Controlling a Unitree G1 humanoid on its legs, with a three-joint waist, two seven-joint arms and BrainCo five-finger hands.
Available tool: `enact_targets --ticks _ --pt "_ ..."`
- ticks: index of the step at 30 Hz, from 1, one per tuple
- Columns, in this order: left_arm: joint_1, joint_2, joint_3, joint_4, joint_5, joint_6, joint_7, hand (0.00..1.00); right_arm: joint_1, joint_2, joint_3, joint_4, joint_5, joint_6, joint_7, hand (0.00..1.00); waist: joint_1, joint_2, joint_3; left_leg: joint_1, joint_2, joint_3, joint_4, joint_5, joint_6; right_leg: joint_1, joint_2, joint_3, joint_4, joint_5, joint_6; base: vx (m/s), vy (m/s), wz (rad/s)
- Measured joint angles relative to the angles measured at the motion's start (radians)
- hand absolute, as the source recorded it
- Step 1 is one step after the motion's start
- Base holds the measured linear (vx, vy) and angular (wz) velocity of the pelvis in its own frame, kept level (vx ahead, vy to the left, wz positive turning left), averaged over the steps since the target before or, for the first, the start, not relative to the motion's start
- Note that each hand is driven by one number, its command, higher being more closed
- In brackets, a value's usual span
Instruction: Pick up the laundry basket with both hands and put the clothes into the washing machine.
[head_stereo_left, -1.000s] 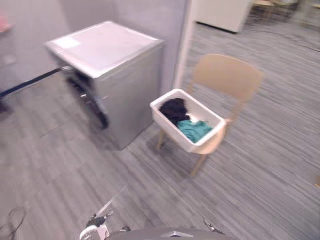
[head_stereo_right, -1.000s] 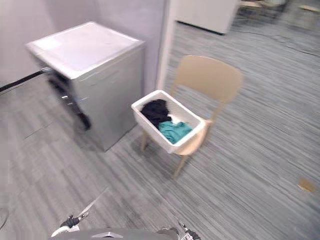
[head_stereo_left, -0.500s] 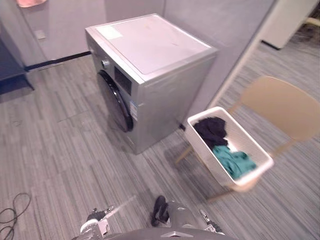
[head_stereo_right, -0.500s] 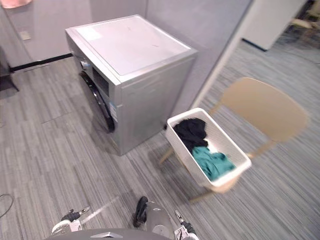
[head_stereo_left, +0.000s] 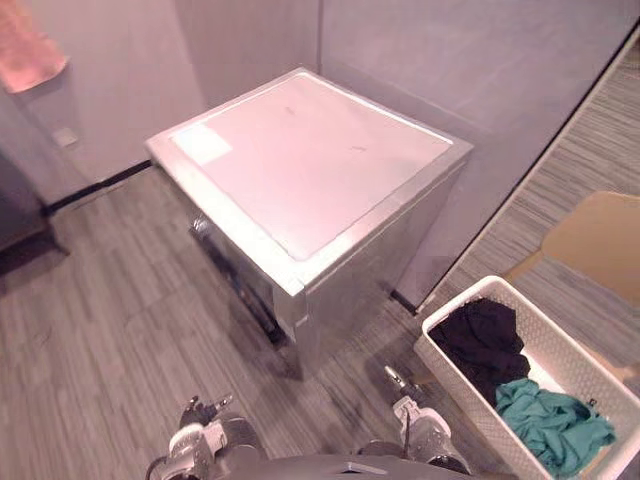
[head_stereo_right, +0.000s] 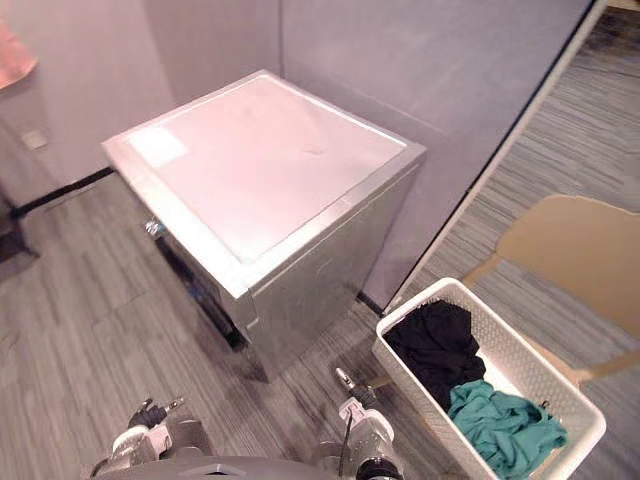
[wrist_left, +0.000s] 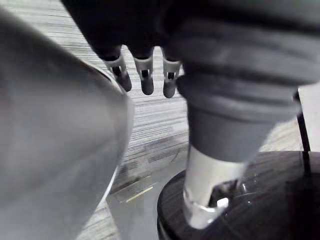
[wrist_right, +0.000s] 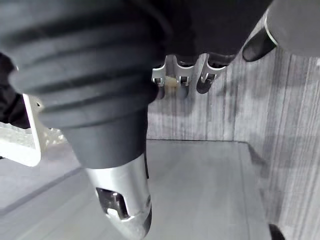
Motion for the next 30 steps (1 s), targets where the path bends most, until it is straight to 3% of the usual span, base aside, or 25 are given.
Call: enact_targets --ticks 1,2,3,5,6,7,11,12,13,14,15,16,17,18,20,21,23,25,30 --pt "0.006 -0.003 -0.003 0.008 -0.001 0.0 0.002 0.0 0.007 -0.009 -0.001 0.005 -0.008 -0.002 0.0 0.0 0.0 0.012 -0.016 0.0 0.0 -0.012 -0.021 0.053 -0.013 -0.007 -0.009 0.017 0.004 -0.016 0.03 0.35 0.667 -0.87" --pt "0.011 -0.021 -0.005 0.033 -0.002 0.0 0.003 0.0 0.024 -0.025 -0.008 0.02 -0.031 -0.005 0.0 0.0 -0.016 0.048 -0.042 0.008 0.002 0.015 -0.025 0.04 -0.122 0.005 -0.027 0.034 0.006 -0.029 0.081 0.32 0.736 -0.12" --pt "0.007 0.01 -0.015 0.055 -0.004 0.002 0.002 0.0 0.035 -0.01 -0.025 0.056 -0.037 0.001 0.0 0.0 -0.048 0.003 -0.058 0.041 -0.051 0.051 -0.049 -0.054 -0.178 0.019 -0.089 0.035 0.0 -0.019 0.11 0.29 0.733 0.19" --pt "0.005 0.076 -0.053 0.073 -0.004 0.002 0.003 0.0 0.037 0.03 -0.048 0.086 -0.037 0.013 0.002 0.0 -0.046 -0.066 -0.08 0.045 -0.123 0.082 -0.068 -0.054 -0.174 0.011 -0.152 0.054 -0.035 0.049 0.112 0.2 0.546 0.15" --pt "0.002 0.102 -0.058 0.086 -0.005 0.008 0.005 0.0 0.039 0.039 -0.049 0.108 -0.037 0.017 0.006 0.0 -0.037 -0.082 -0.09 0.066 -0.132 0.11 -0.087 -0.056 -0.173 0.024 -0.158 0.075 -0.082 0.146 0.12 0.19 0.482 -0.27" --pt "0.003 0.116 -0.089 0.094 0.0 0.01 0.012 0.0 0.034 0.04 -0.053 0.115 -0.037 0.015 0.006 0.0 -0.033 -0.081 -0.09 0.094 -0.139 0.132 -0.108 -0.057 -0.168 0.038 -0.161 0.089 -0.106 0.233 0.128 0.15 0.352 -0.32" --pt "-0.006 0.127 -0.162 0.11 0.006 0.01 0.017 0.0 0.035 0.033 -0.053 0.114 -0.039 0.014 0.006 0.0 -0.03 -0.067 -0.097 0.17 -0.183 0.207 -0.216 -0.036 -0.127 -0.016 -0.194 0.109 -0.099 0.387 0.125 0.0 0.239 -0.37" --pt "-0.007 0.124 -0.172 0.114 0.006 0.01 0.017 0.0 0.034 0.025 -0.051 0.112 -0.044 0.015 0.006 0.0 -0.027 -0.058 -0.102 0.174 -0.19 0.237 -0.243 -0.024 -0.113 -0.052 -0.2 0.1 -0.099 0.43 0.096 -0.07 0.133 -0.67" --pt "-0.005 0.116 -0.174 0.115 0.006 0.01 0.017 0.0 0.032 0.014 -0.043 0.108 -0.058 0.015 0.004 0.0 -0.022 -0.052 -0.106 0.179 -0.189 0.274 -0.262 -0.016 -0.103 -0.09 -0.202 0.052 -0.105 0.478 0.035 -0.07 0.088 -0.77" --pt "-0.003 0.11 -0.174 0.115 0.006 0.011 0.018 0.0 0.028 0.005 -0.038 0.108 -0.062 0.015 0.004 0.0 -0.02 -0.043 -0.105 0.18 -0.186 0.297 -0.268 -0.013 -0.099 -0.105 -0.202 0.004 -0.118 0.509 -0.003 -0.07 0.07 -0.91" --pt "0.003 0.099 -0.173 0.116 0.006 0.011 0.019 0.0 0.019 -0.007 -0.033 0.108 -0.071 0.015 0.003 0.0 -0.02 -0.024 -0.094 0.189 -0.181 0.337 -0.276 -0.009 -0.085 -0.107 -0.201 -0.099 -0.163 0.567 -0.045 -0.05 0.045 -0.76" --pt "0.007 0.09 -0.172 0.116 0.006 0.011 0.019 0.0 0.018 -0.012 -0.023 0.107 -0.075 0.014 0.003 0.0 -0.019 -0.019 -0.088 0.196 -0.179 0.363 -0.285 -0.007 -0.077 -0.109 -0.2 -0.144 -0.158 0.559 -0.043 -0.1 -0.025 -0.72" --pt "0.017 0.092 -0.167 0.115 0.009 0.012 0.021 0.0 0.02 -0.009 0.014 0.075 -0.076 0.013 0.006 0.0 -0.031 -0.012 -0.078 0.203 -0.177 0.379 -0.292 0.0 -0.072 -0.139 -0.165 -0.18 0.041 0.326 -0.017 -0.08 -0.09 -0.43" --pt "0.017 0.092 -0.165 0.113 0.008 0.012 0.02 0.0 0.023 -0.009 0.03 0.076 -0.077 0.013 0.007 0.0 -0.029 -0.018 -0.076 0.219 -0.177 0.387 -0.296 0.001 -0.068 -0.149 -0.134 -0.175 0.14 0.215 -0.021 -0.07 -0.132 -0.29" --pt "0.016 0.093 -0.16 0.112 0.009 0.011 0.016 0.0 0.034 -0.002 0.045 0.08 -0.077 0.013 0.01 0.0 -0.022 -0.043 -0.072 0.233 -0.183 0.396 -0.282 -0.003 -0.069 -0.155 -0.104 -0.147 0.221 0.116 -0.004 -0.05 -0.136 -0.21" --pt "0.012 0.093 -0.157 0.113 0.009 0.011 0.014 0.0 0.035 -0.003 0.054 0.078 -0.077 0.012 0.011 0.0 -0.016 -0.053 -0.073 0.24 -0.182 0.396 -0.29 0.0 -0.059 -0.156 -0.087 -0.119 0.217 0.109 0.004 -0.09 -0.146 -0.3" --pt "0.008 0.072 -0.15 0.114 0.011 0.011 0.007 0.0 0.03 -0.013 0.069 0.078 -0.077 0.01 0.011 0.0 -0.01 -0.034 -0.072 0.239 -0.184 0.375 -0.323 0.013 -0.042 -0.158 -0.067 -0.11 0.182 0.099 0.003 -0.1 -0.111 -0.27" --pt "0.005 0.065 -0.118 0.106 0.022 0.011 -0.003 0.0 0.038 -0.015 0.076 0.078 -0.078 0.009 0.011 0.0 -0.008 -0.054 -0.066 0.238 -0.199 0.37 -0.336 0.036 -0.042 -0.117 -0.066 -0.088 0.099 0.018 0.012 -0.12 -0.146 -0.05" --pt "0.002 0.046 -0.081 0.096 0.002 0.013 -0.003 0.0 0.041 -0.067 0.136 0.072 -0.078 0.006 0.011 0.0 0.001 -0.043 -0.063 0.209 -0.196 0.314 -0.356 0.077 0.012 -0.089 -0.041 -0.114 0.019 0.018 -0.003 -0.11 -0.052 0.27"
